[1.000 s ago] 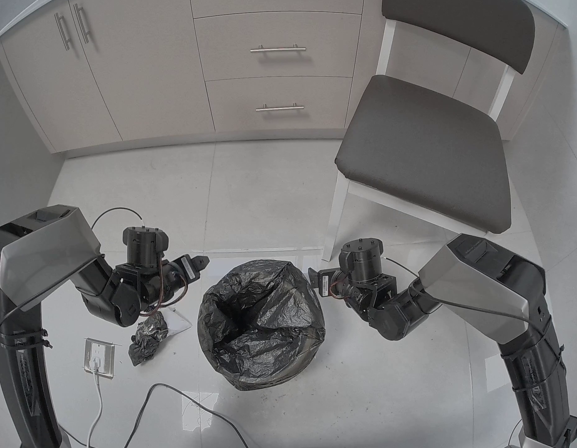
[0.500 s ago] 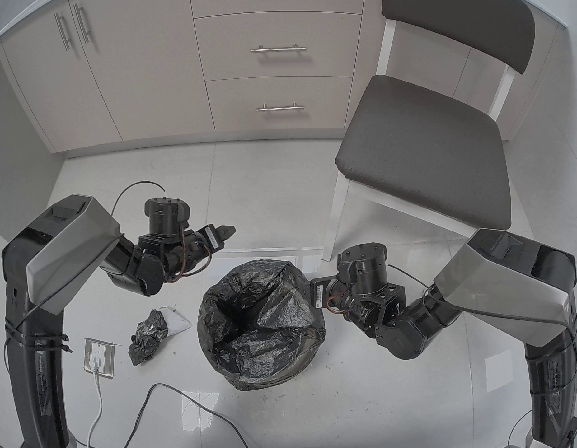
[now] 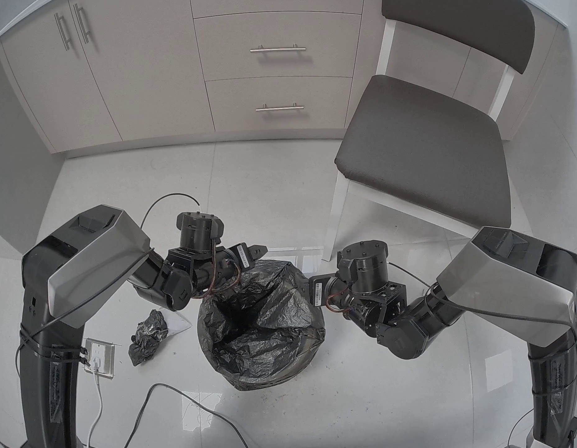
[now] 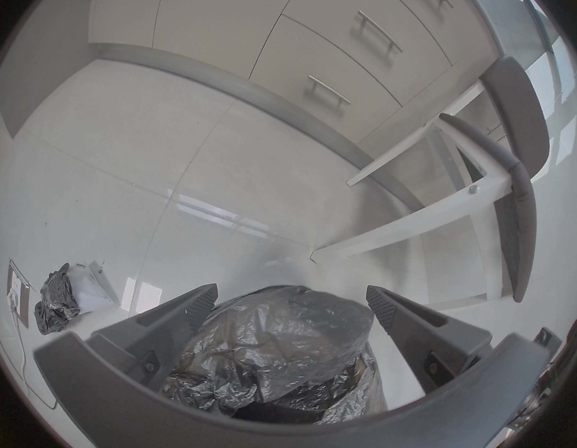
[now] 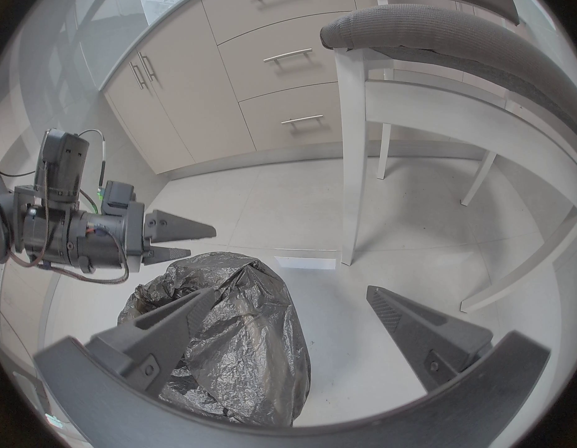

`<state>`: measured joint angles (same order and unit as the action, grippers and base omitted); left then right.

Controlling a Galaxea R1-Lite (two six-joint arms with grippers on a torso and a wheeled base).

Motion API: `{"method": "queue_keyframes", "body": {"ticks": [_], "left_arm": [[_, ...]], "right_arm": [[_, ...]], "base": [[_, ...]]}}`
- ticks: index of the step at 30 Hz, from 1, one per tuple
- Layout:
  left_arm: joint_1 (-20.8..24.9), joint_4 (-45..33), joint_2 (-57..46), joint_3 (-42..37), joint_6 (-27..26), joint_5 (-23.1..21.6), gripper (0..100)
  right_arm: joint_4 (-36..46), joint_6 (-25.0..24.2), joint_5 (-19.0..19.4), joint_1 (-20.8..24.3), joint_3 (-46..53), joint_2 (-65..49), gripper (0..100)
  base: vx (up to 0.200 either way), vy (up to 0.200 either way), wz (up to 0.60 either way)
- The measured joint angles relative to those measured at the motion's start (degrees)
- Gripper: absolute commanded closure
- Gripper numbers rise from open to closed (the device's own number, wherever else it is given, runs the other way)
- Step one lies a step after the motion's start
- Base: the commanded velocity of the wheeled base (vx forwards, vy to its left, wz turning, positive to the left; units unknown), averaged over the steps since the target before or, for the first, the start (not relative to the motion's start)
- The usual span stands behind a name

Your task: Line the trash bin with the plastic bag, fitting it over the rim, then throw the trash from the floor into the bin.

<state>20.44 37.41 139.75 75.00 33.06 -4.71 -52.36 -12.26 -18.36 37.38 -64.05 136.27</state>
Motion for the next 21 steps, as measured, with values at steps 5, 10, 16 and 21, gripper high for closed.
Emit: {"method": "queue_keyframes", "body": {"ticks": [5,10,16,21], "left_arm": [[1.05,-0.6,0.82,-0.13,-0.94,0.15,0],[1.74,-0.57,1.4,-0.88,-4.29,0.37,0],[1.9,-0.61,3.38,-0.13,-8.05,3.07,0],[1.61,-0.72,4.9,1.07,-9.36,4.17,0]], "right_arm": [[-0.05,-0.02,-0.02,0.11,-0.01,0.23,0],[-0.09,-0.34,-0.02,0.33,0.05,0.48,0],[-0.11,-0.49,0.0,1.21,0.16,0.72,0],[-0.11,-0.49,0.0,1.4,0.16,0.89,0]], "base": [[0.0,0.0,0.0],[0.0,0.0,0.0],[0.0,0.0,0.0],[0.0,0.0,0.0]]}}
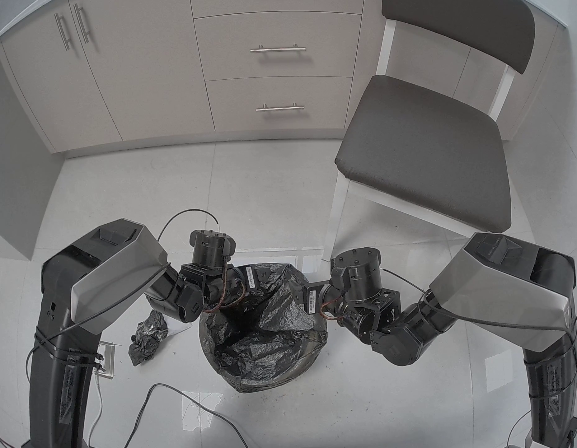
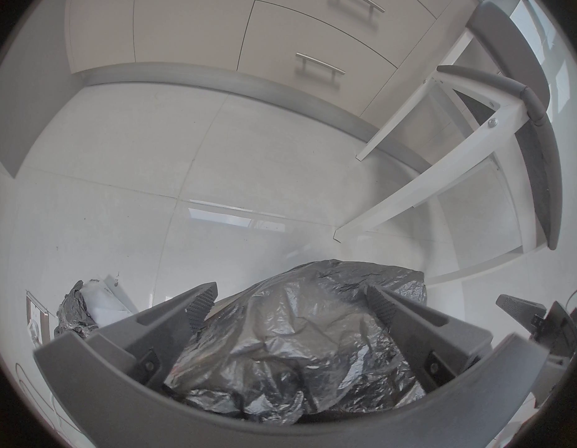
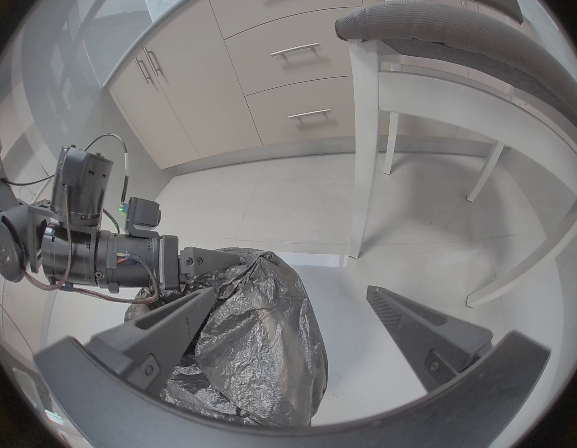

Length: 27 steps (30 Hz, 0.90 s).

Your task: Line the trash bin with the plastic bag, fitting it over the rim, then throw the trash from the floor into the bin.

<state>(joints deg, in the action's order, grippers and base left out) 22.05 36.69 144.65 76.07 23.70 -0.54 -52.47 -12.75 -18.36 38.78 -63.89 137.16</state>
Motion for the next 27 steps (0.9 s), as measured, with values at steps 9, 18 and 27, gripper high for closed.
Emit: {"method": "queue_keyframes", "body": {"ticks": [9,18,27], "left_arm": [[-0.76,0.0,0.9,1.05,-0.06,1.46,0],[-2.4,0.52,-1.32,-0.07,1.18,2.1,0],[-2.88,0.59,-5.21,-0.9,2.77,2.12,0]], "right_arm": [[-0.02,-0.82,-0.02,1.93,1.55,0.09,0],[0.02,-3.75,0.38,9.18,5.92,0.28,0],[0.72,-3.58,0.52,10.69,2.97,3.19,0]], "base": [[0.0,0.0,0.0],[0.0,0.0,0.0],[0.0,0.0,0.0]]}}
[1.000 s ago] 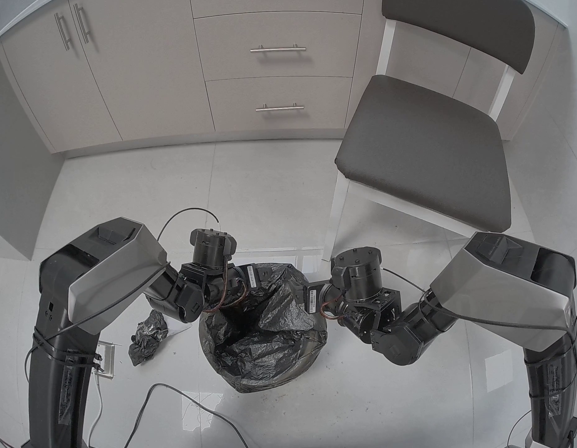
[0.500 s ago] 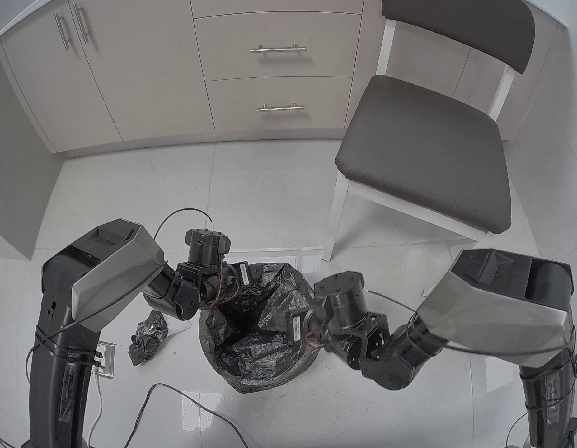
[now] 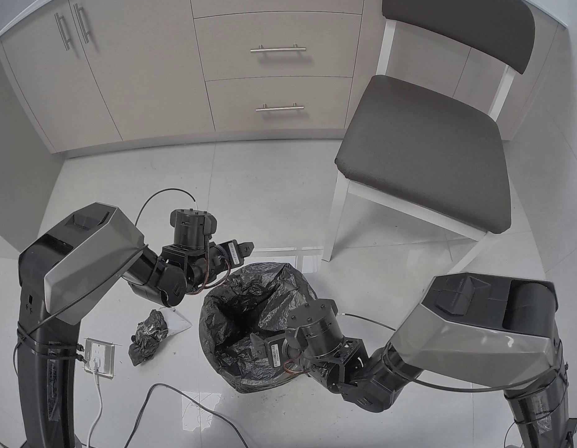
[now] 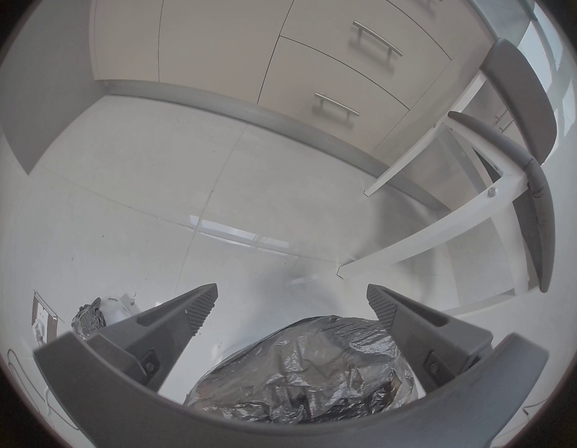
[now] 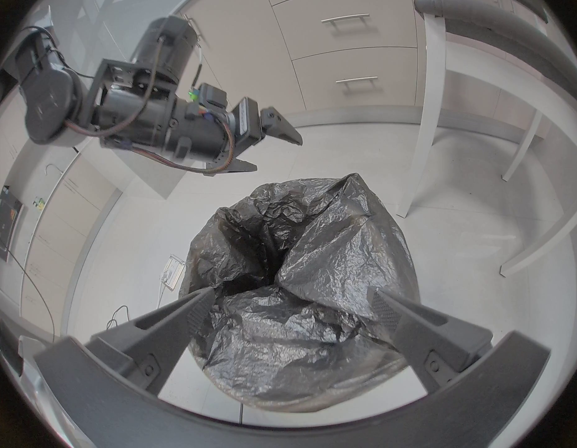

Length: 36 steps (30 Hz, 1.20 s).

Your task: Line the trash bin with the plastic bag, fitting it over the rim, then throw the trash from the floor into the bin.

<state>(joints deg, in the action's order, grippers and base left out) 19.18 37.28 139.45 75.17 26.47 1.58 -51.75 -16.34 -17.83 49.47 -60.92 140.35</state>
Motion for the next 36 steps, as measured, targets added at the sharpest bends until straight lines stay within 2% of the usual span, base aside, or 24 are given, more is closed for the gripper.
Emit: {"method": "queue_keyframes", "body": {"ticks": [8,16,31,36], "left_arm": [[-0.6,-0.3,-0.63,-0.15,0.05,0.02,0],[-1.38,-0.37,-0.76,-0.22,0.05,-0.02,0],[-1.84,-0.39,-0.91,-0.37,0.09,-0.04,0],[-2.15,-0.52,-0.91,-1.11,1.69,-0.13,0]], "right_arm": [[2.11,0.33,0.22,-2.1,-7.69,6.23,0],[7.61,0.39,5.01,-3.61,-12.79,9.81,0],[11.46,0.46,8.53,-1.68,-18.99,12.24,0],[11.46,0.28,9.87,-1.13,-19.79,12.43,0]], "base": [[0.0,0.0,0.0],[0.0,0.0,0.0],[0.0,0.0,0.0],[0.0,0.0,0.0]]}}
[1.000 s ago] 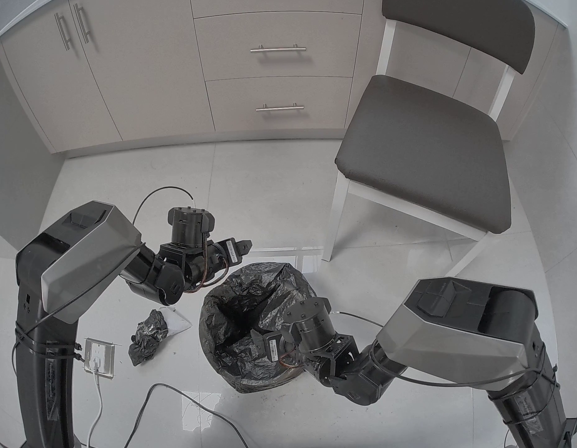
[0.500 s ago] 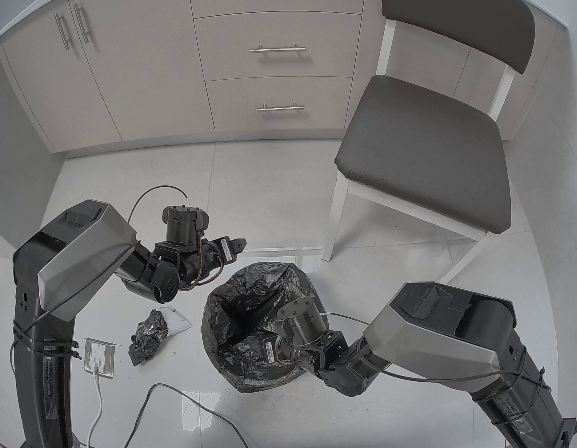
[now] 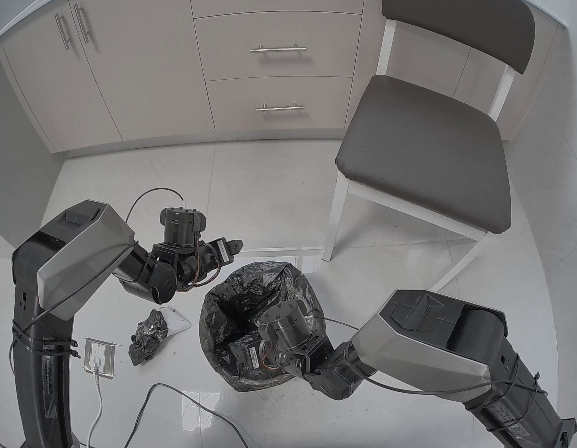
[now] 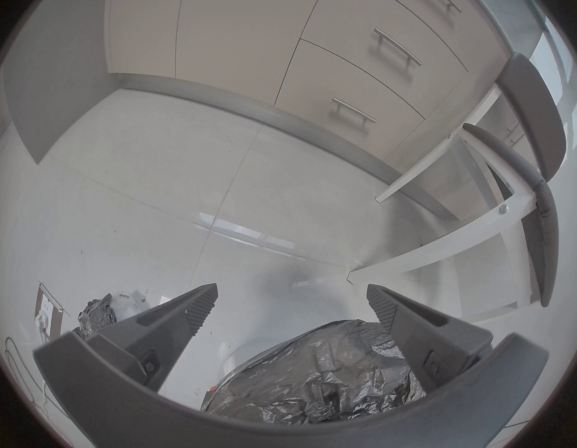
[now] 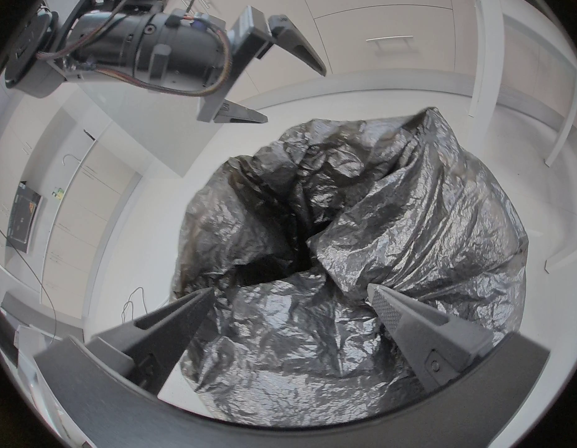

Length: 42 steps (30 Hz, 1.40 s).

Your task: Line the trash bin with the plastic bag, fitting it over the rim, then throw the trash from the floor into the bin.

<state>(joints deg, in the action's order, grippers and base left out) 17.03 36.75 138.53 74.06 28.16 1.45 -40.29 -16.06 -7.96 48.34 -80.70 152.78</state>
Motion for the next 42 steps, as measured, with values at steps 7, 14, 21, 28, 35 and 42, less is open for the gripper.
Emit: {"method": "queue_keyframes", "body": {"ticks": [7,14,21,28,35,42], "left_arm": [[-0.74,-0.11,-0.55,-0.72,0.49,-0.12,0],[-1.38,-0.16,-3.54,-4.33,0.63,-0.23,0],[-2.6,-0.09,-12.59,-15.02,1.73,-0.41,0],[-4.44,-0.11,-25.33,-30.07,1.8,-0.45,0],[-10.28,0.39,-31.17,-36.17,-4.11,-1.48,0],[-19.31,0.22,-30.07,-34.15,-12.43,-5.33,0]], "right_arm": [[0.15,-0.37,-0.22,0.28,1.4,-3.64,0],[4.79,-0.41,-2.18,1.69,7.66,-14.95,0],[9.31,0.07,-4.66,2.43,18.97,-29.39,0],[11.86,0.0,-5.19,-2.95,29.07,-43.39,0],[10.08,-5.86,-0.16,-11.72,36.52,-53.61,0],[3.34,-9.86,6.33,-17.31,40.05,-58.99,0]], "base": [[0.0,0.0,0.0],[0.0,0.0,0.0],[0.0,0.0,0.0],[0.0,0.0,0.0],[0.0,0.0,0.0],[0.0,0.0,0.0]]}}
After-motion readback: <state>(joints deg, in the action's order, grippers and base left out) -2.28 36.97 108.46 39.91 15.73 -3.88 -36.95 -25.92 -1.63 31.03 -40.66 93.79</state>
